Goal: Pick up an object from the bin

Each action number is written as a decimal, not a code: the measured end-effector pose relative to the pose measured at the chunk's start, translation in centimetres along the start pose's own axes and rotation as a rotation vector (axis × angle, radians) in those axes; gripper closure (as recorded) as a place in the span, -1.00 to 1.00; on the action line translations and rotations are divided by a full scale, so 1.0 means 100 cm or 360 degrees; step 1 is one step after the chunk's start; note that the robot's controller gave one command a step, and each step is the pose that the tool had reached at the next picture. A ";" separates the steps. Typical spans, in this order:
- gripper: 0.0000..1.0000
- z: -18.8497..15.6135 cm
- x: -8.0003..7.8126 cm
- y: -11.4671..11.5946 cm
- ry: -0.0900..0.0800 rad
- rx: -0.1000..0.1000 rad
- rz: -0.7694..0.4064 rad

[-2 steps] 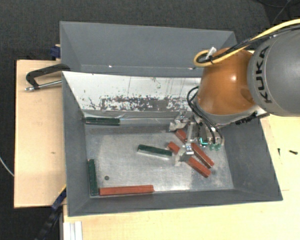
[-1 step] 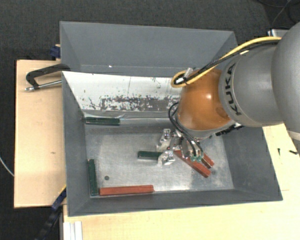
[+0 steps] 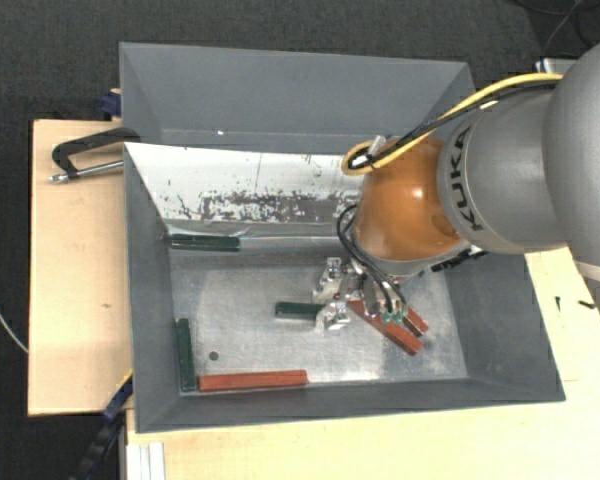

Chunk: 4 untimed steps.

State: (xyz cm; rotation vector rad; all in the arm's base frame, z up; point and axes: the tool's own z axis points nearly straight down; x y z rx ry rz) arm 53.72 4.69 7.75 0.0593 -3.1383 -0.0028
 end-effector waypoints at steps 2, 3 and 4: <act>1.00 -0.091 0.001 -0.001 -0.0019 0.0000 0.0048; 1.00 -0.117 0.001 -0.001 -0.0005 0.0000 0.0048; 1.00 -0.156 -0.017 -0.011 -0.0013 0.0000 0.0071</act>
Offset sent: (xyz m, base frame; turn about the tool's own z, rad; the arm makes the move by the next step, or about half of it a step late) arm -0.0093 0.0013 0.0700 0.0448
